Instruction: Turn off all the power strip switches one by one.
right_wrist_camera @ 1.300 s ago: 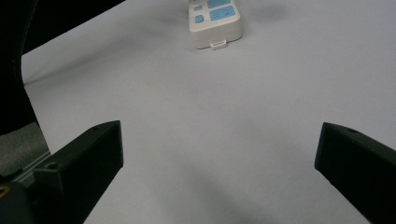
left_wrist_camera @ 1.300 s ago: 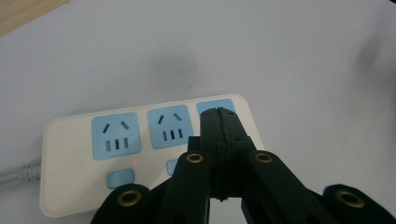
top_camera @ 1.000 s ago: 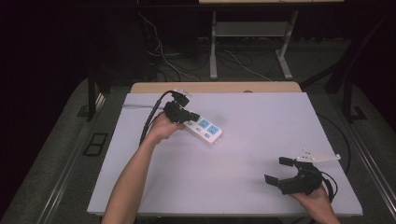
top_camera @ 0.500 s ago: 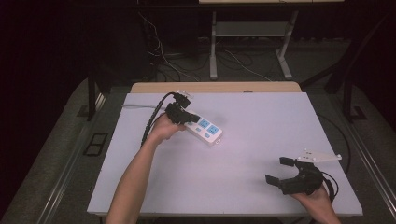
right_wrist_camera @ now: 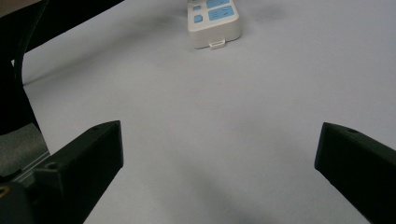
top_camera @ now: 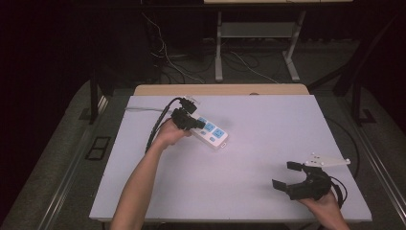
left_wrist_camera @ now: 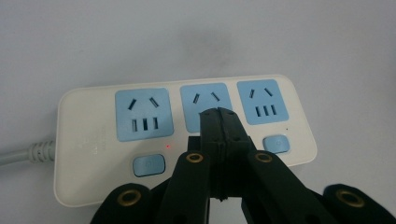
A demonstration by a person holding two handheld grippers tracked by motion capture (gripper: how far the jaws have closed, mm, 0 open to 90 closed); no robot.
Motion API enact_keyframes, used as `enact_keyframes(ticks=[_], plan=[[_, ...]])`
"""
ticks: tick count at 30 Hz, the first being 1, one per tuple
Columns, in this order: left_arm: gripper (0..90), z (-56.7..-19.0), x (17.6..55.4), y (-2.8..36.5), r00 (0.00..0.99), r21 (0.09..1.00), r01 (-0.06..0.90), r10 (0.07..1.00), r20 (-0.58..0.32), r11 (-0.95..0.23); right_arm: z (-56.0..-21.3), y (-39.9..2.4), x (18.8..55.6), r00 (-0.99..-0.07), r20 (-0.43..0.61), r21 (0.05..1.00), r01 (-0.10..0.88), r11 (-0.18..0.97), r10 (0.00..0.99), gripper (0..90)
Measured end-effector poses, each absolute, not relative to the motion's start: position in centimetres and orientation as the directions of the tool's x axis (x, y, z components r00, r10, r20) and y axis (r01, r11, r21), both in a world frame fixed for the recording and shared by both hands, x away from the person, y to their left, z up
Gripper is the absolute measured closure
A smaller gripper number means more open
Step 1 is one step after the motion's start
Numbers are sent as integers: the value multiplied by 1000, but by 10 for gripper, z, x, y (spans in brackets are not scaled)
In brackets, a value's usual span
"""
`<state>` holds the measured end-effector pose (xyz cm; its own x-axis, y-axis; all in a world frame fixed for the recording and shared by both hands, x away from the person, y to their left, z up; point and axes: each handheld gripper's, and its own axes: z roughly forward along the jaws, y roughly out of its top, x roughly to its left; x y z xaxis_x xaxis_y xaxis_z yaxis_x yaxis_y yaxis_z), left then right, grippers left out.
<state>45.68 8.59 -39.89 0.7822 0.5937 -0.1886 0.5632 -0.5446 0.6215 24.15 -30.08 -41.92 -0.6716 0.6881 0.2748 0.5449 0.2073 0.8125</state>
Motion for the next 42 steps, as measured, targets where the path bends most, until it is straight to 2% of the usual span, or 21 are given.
enact_keyframes(ticks=[10, 42], plan=[[892, -409, 455, 83, 792, 603, 562, 580, -192, -566, -420, -300, 241, -672, 276, 811, 546, 209, 687, 9], [897, -416, 455, 88, 755, 589, 622, 594, -277, -516, -418, -303, 240, -670, 275, 818, 540, 200, 689, 9]])
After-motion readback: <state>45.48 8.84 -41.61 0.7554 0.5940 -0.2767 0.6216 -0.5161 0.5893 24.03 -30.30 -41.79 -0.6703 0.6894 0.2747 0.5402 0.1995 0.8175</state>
